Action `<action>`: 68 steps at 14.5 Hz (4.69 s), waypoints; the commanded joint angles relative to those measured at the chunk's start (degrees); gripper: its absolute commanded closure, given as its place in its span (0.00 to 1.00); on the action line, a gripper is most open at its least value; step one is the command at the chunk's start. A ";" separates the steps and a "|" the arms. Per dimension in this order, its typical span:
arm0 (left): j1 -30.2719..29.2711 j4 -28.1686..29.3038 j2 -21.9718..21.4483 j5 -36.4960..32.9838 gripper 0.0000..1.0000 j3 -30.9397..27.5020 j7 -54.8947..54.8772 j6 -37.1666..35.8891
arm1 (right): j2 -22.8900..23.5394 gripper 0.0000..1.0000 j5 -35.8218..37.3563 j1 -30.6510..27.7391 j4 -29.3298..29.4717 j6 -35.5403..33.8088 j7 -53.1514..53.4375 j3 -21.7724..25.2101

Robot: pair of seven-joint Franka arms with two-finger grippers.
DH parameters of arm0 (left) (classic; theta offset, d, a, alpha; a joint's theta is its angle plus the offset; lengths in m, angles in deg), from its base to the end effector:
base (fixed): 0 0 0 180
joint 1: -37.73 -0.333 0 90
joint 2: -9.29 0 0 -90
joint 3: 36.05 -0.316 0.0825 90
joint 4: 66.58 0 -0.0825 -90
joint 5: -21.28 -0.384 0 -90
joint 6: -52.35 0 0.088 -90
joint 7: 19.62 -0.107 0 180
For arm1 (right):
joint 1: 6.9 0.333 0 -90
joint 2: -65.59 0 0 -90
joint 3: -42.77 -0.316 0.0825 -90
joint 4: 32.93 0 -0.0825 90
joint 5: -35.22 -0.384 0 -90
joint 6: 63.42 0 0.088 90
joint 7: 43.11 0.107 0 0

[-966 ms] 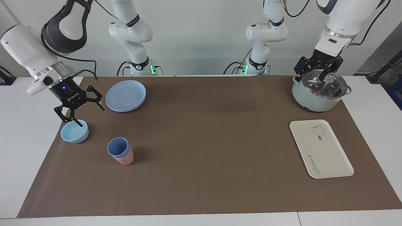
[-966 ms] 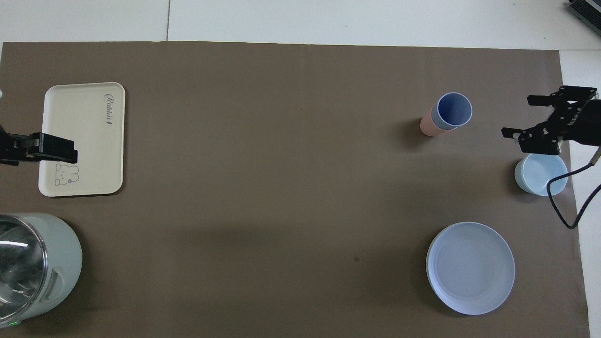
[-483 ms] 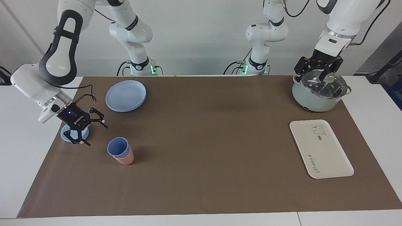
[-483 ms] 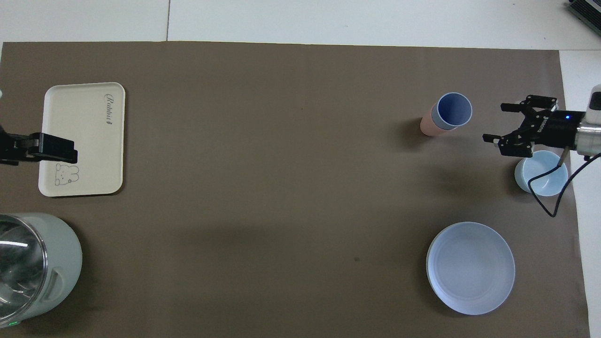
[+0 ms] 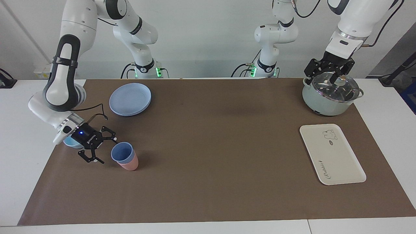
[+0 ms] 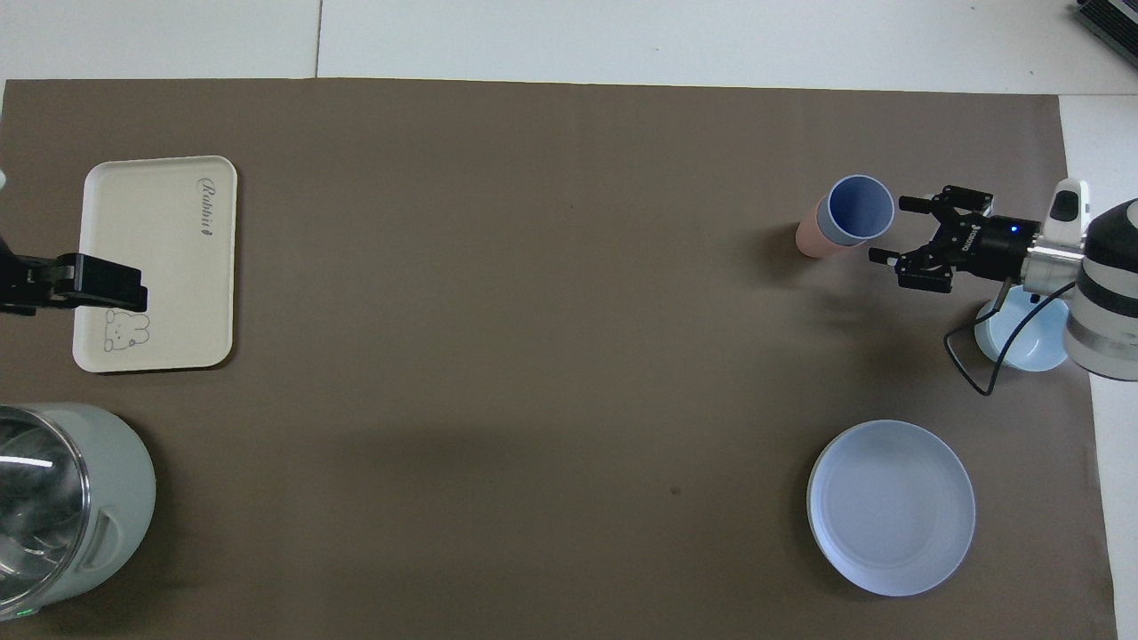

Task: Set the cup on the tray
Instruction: 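Move the right gripper toward the pink cup holding the blue cup, then close the right gripper on the rim of the pink cup, then lift the nested cups with the right gripper while the left gripper approaches, then grasp the blue cup with the left gripper and pull it out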

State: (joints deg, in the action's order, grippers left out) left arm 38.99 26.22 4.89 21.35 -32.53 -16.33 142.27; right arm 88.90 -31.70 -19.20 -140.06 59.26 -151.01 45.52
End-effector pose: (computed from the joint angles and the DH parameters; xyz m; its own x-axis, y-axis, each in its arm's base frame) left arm 0.5284 -0.0457 0.6429 0.9993 -0.0259 0.0265 -0.0259 -0.9997 -0.0020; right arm 0.6248 -0.1254 0.3056 0.4558 0.4385 0.7746 0.8021 -0.5795 -0.1439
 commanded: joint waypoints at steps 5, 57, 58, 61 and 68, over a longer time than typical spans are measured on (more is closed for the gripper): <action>-0.73 1.33 -1.05 0.37 0.00 0.35 -0.56 -0.44 | 1.92 0.00 -4.35 1.13 0.44 0.72 -6.79 -0.64; 25.46 -8.96 19.78 32.72 0.28 0.96 22.55 33.40 | -18.21 1.00 56.90 39.37 8.34 2.83 69.32 -0.81; 25.72 -8.87 19.69 32.63 0.31 0.96 22.55 32.96 | -18.21 1.00 56.99 39.37 8.34 2.83 69.32 -0.81; 25.73 -9.22 19.69 31.41 0.53 0.96 22.20 29.89 | -18.21 1.00 56.90 39.37 8.34 2.83 69.32 -0.81; 24.93 -15.01 21.80 30.87 1.00 0.61 22.46 24.53 | -18.30 1.00 56.90 39.28 8.17 2.91 69.32 -0.81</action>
State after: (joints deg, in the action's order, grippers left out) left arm 63.94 15.51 24.58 53.53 -31.24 5.46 169.62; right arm 70.64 23.72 19.97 -132.72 63.28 -83.49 44.81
